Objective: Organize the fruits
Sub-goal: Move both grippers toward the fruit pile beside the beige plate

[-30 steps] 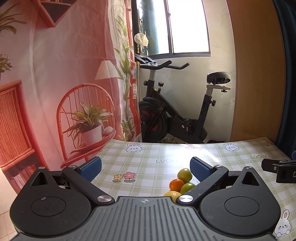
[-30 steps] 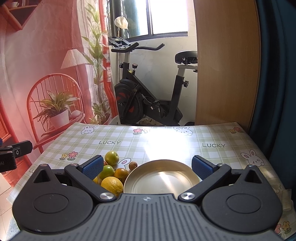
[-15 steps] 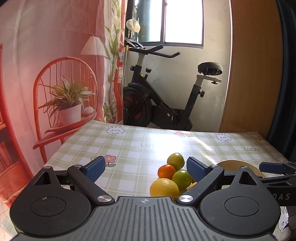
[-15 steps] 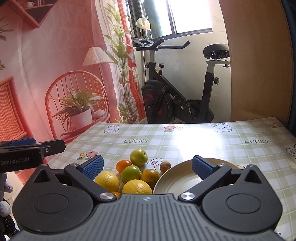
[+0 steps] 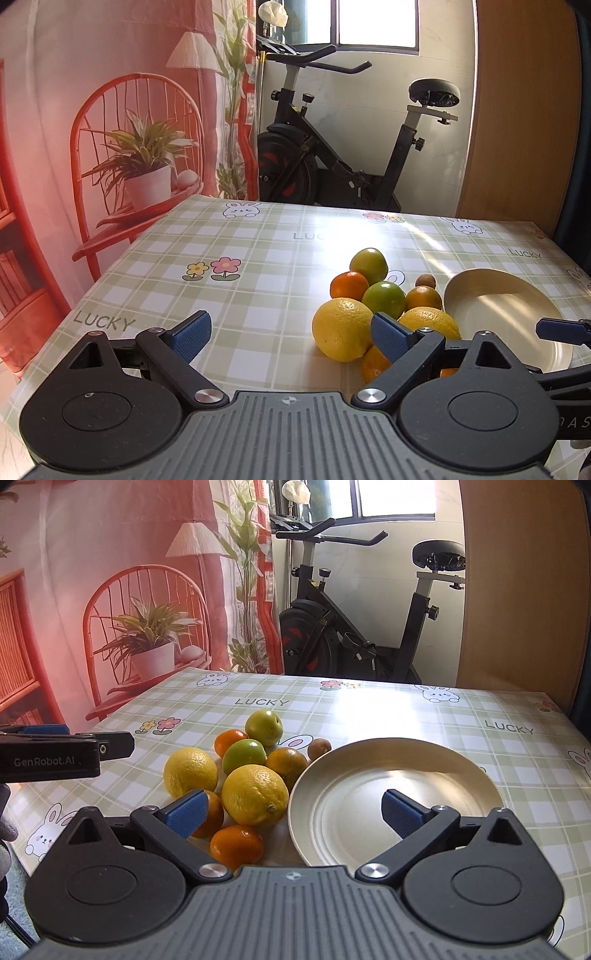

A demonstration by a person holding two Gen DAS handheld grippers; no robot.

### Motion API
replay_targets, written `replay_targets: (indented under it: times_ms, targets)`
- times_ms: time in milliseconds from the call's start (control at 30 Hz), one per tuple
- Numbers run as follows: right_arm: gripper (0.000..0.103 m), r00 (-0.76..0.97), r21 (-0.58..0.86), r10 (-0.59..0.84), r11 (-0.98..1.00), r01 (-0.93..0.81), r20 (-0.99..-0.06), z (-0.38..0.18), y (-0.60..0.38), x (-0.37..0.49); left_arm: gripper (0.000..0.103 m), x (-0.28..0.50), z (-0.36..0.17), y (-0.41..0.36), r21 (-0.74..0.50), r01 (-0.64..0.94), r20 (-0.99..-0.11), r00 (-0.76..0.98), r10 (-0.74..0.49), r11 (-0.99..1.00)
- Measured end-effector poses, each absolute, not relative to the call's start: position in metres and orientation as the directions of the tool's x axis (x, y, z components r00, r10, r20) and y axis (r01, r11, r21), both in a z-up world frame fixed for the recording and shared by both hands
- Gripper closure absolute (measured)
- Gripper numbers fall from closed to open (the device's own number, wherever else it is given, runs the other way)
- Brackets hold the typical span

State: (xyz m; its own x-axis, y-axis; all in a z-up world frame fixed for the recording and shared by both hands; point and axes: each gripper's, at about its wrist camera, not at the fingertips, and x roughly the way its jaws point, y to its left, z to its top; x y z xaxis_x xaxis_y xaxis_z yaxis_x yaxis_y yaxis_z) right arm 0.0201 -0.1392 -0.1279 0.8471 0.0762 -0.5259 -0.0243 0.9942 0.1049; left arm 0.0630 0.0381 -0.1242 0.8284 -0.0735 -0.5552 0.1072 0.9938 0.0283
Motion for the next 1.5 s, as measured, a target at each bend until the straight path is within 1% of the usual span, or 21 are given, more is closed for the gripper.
replay_targets:
  times_ms: [100, 233, 333, 400, 433, 500, 567, 633, 667, 767, 967, 1000, 1067, 1167, 1500]
  targets:
    - [0.005, 0.831, 0.116, 0.114, 0.991, -0.060, -0.545, -0.135, -0.138, 0.019, 0.008, 0.062, -0.126, 0.037, 0.045, 0.114, -0.560, 0.826, -0.070, 0.993]
    - [0.017, 0.820, 0.095, 0.133, 0.991, -0.097, -0.557, -0.138, -0.131, 0.018, 0.008, 0.059, -0.128, 0.026, 0.091, 0.148, -0.565, 0.822, -0.072, 0.985]
    - [0.019, 0.812, 0.094, 0.153, 0.988, -0.121, -0.563, -0.139, -0.129, 0.018, 0.008, 0.055, -0.128, 0.024, 0.083, 0.179, -0.562, 0.821, -0.103, 0.980]
    - [0.022, 0.804, 0.090, 0.165, 0.986, -0.138, -0.571, -0.139, -0.127, 0.018, 0.014, 0.055, -0.128, 0.026, 0.066, 0.202, -0.558, 0.820, -0.132, 0.977]
    - [0.025, 0.800, 0.087, 0.170, 0.985, -0.146, -0.576, -0.141, -0.126, 0.017, 0.021, 0.055, -0.128, 0.026, 0.061, 0.210, -0.557, 0.818, -0.142, 0.976]
    - [0.031, 0.793, 0.078, 0.172, 0.985, -0.157, -0.584, -0.143, -0.124, 0.017, 0.025, 0.055, -0.129, 0.027, 0.046, 0.227, -0.561, 0.812, -0.163, 0.973]
    - [0.039, 0.781, 0.076, 0.184, 0.982, -0.174, -0.596, -0.146, -0.122, 0.016, 0.035, 0.056, -0.132, 0.026, 0.023, 0.247, -0.569, 0.800, -0.191, 0.969]
    - [0.045, 0.776, 0.077, 0.195, 0.979, -0.187, -0.600, -0.148, -0.120, 0.015, 0.041, 0.057, -0.134, 0.026, 0.007, 0.267, -0.577, 0.788, -0.214, 0.964]
    - [0.048, 0.774, 0.074, 0.198, 0.979, -0.192, -0.601, -0.148, -0.119, 0.015, 0.046, 0.058, -0.135, 0.025, -0.001, 0.276, -0.581, 0.782, -0.225, 0.961]
    - [0.053, 0.764, 0.072, 0.208, 0.975, -0.208, -0.611, -0.150, -0.116, 0.015, 0.049, 0.061, -0.141, 0.024, -0.036, 0.303, -0.600, 0.755, -0.263, 0.952]
    - [0.060, 0.735, 0.060, 0.199, 0.976, -0.211, -0.648, -0.160, -0.115, 0.018, 0.051, 0.065, -0.152, 0.025, -0.136, 0.335, -0.629, 0.698, -0.342, 0.932]
    - [0.061, 0.732, 0.055, 0.194, 0.976, -0.210, -0.653, -0.161, -0.114, 0.018, 0.051, 0.065, -0.154, 0.024, -0.142, 0.341, -0.631, 0.692, -0.351, 0.929]
    - [0.065, 0.727, 0.052, 0.189, 0.977, -0.207, -0.660, -0.164, -0.115, 0.019, 0.057, 0.065, -0.157, 0.021, -0.150, 0.356, -0.635, 0.680, -0.366, 0.922]
    - [0.068, 0.724, 0.054, 0.188, 0.977, -0.204, -0.663, -0.165, -0.116, 0.019, 0.058, 0.064, -0.159, 0.018, -0.154, 0.371, -0.643, 0.666, -0.378, 0.916]
    - [0.069, 0.730, 0.070, 0.192, 0.978, -0.195, -0.656, -0.166, -0.119, 0.020, 0.058, 0.068, -0.164, 0.020, -0.166, 0.356, -0.662, 0.651, -0.372, 0.919]
